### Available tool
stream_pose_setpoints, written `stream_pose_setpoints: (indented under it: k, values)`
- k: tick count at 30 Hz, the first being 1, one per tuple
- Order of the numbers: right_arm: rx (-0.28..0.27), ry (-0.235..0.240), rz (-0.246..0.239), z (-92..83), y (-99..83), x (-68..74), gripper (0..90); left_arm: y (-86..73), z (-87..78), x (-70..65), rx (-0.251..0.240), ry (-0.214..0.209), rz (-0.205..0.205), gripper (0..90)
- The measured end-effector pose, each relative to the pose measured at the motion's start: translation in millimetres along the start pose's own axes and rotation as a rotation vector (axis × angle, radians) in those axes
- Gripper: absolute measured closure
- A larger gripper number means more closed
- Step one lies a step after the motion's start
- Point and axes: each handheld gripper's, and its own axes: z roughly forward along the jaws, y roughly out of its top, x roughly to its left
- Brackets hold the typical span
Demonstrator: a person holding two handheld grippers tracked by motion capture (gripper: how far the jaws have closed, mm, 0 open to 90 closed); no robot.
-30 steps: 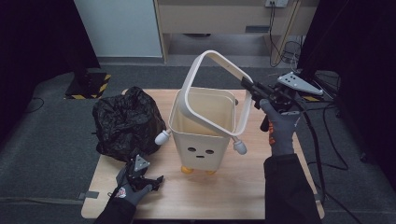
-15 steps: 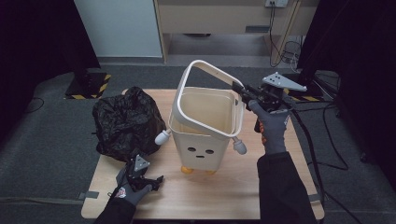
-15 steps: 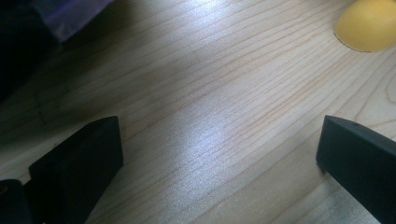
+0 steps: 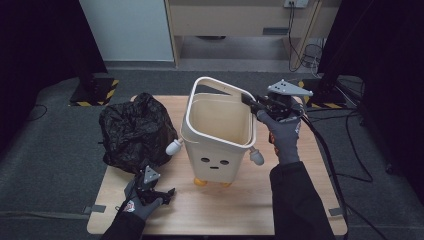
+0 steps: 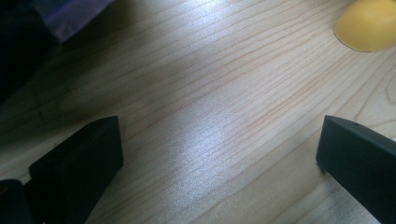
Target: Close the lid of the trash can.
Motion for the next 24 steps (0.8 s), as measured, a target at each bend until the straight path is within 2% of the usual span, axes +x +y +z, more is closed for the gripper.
stream_pose_setpoints:
  k: [5,12,15,19,24]
  values:
    - [-0.002,0.015,-0.007,-1.5,-0.6,-2.2,67.8,0.0,0.0,0.0,0.0,0.0,0.0,0.0]
    - [-0.004,0.055,0.014,-3.8,-4.3,-5.1,66.3,0.0,0.0,0.0,0.0,0.0,0.0,0.0]
    - [-0.012,0.064,0.016,-4.0,-4.9,-6.4,67.9,0.0,0.0,0.0,0.0,0.0,0.0,0.0]
    - [-0.026,0.059,0.01,-4.2,-4.2,-7.3,76.6,0.0,0.0,0.0,0.001,-0.001,0.0,0.0]
    - [-0.027,0.051,0.001,-4.3,-3.6,-6.2,77.2,0.0,0.0,0.1,0.0,-0.001,0.0,0.0]
